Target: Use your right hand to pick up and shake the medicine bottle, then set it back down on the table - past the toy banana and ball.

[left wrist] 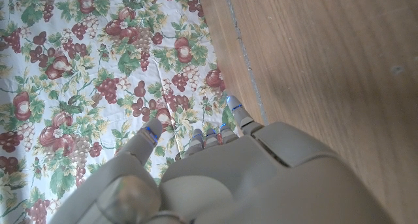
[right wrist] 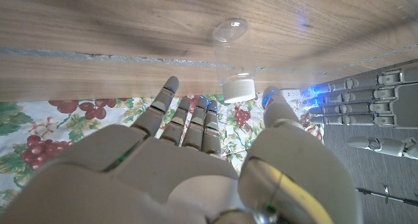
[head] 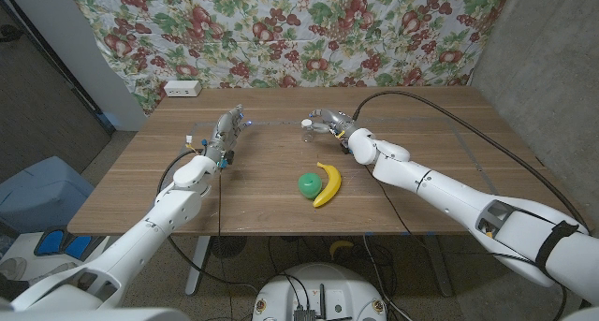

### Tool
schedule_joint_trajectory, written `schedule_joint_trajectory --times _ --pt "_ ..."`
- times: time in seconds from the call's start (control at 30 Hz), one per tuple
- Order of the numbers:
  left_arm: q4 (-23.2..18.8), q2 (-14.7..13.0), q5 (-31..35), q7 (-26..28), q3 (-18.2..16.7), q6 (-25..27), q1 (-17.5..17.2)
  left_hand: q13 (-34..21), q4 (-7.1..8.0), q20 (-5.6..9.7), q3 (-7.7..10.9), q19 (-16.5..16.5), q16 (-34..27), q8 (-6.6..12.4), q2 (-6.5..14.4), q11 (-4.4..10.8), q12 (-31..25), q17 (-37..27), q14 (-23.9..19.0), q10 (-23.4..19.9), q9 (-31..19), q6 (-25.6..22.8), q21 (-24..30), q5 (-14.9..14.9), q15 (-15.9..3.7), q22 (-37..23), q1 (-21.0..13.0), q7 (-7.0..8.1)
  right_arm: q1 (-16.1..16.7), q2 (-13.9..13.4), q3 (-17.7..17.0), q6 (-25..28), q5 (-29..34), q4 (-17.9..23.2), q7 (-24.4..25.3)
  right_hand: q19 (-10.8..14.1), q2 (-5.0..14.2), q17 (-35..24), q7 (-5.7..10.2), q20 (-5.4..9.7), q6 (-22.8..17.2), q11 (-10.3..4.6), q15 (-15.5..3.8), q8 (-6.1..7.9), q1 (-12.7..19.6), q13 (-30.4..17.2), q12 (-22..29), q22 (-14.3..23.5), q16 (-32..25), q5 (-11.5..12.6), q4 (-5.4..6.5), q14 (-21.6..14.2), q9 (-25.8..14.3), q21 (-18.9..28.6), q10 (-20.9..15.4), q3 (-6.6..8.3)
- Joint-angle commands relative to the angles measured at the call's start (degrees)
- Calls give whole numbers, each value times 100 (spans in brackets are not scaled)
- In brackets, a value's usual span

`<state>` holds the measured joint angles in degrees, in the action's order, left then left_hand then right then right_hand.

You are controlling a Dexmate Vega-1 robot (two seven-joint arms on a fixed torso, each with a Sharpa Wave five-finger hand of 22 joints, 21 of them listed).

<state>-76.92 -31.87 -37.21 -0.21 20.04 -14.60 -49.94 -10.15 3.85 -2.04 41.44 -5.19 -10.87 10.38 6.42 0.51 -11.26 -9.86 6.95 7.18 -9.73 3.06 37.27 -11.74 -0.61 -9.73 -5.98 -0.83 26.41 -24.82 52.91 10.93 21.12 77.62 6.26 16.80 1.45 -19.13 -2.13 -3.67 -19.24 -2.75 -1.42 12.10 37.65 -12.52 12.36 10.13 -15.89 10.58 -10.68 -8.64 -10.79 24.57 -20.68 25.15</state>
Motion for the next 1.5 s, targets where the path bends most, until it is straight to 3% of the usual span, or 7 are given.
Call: schedule_joint_trajectory --times 0.03,0.37,0.9,1.17,1.27,1.37,1.5 --pt "-134 -47 10 76 -30 4 -91 -18 31 -23 26 30 7 1 436 2 3 -18 8 -33 -20 -17 -10 -43 7 -18 -7 7 -172 234 91 -188 -159 -516 -102 48 -26 -7 6 17 -65 28 -7 24 128 -24 76 15 -28 7 8 -70 -23 -24 -118 26" --pt "-188 -75 -5 84 -45 26 -129 -18 31 -26 25 36 7 2 433 1 2 -15 4 -38 -20 -21 -29 -42 6 -18 -11 5 -294 390 180 -310 -228 -881 -63 64 -44 8 -16 21 -95 57 -9 35 236 -43 100 17 -29 11 24 -81 -26 -42 -192 23" --pt "-153 -78 -24 70 -62 24 -124 -18 41 -21 24 42 9 -1 432 0 3 -16 11 -40 -20 -15 -57 -42 1 -19 -11 14 -417 591 271 -641 -314 -1359 117 250 -29 37 83 67 -318 -91 -126 114 546 -96 163 23 -109 11 53 -279 -35 -30 -387 28" --pt "-125 -80 -30 59 -62 33 -112 -18 45 -24 24 48 9 -1 430 3 1 -16 10 -46 -20 -15 -70 -42 -2 -19 -11 21 -449 693 265 -891 -406 -1626 247 437 78 27 292 146 -770 -238 -315 255 789 -187 330 34 -272 -17 102 -580 -50 -13 -843 -12" --pt "-110 -73 -38 51 -62 31 -105 -18 44 -23 25 49 10 -1 427 8 4 -15 11 -40 -20 -18 -77 -43 0 -20 -12 28 -445 715 267 -965 -400 -1689 354 485 116 15 332 185 -934 -232 -390 305 869 -222 363 38 -324 -29 105 -655 -55 -9 -932 -30" --pt "-102 -74 -38 42 -59 35 -99 -18 46 -20 24 50 10 -1 426 2 1 -15 10 -46 -20 -17 -82 -43 -1 -20 -11 32 -428 728 276 -995 -351 -1716 506 584 210 -23 376 230 -1269 -270 -524 409 1034 -315 505 46 -465 -49 108 -857 -69 7 -1276 -71" --pt "-78 -62 -45 28 -57 25 -87 -18 45 -20 22 51 12 -1 422 9 3 -14 14 -43 -20 -18 -91 -42 5 -20 -12 45 -429 727 303 -931 -285 -1707 579 810 311 -208 416 328 -1863 -387 -809 583 1304 -576 808 62 -916 -72 119 -1446 -90 74 -1911 -250"
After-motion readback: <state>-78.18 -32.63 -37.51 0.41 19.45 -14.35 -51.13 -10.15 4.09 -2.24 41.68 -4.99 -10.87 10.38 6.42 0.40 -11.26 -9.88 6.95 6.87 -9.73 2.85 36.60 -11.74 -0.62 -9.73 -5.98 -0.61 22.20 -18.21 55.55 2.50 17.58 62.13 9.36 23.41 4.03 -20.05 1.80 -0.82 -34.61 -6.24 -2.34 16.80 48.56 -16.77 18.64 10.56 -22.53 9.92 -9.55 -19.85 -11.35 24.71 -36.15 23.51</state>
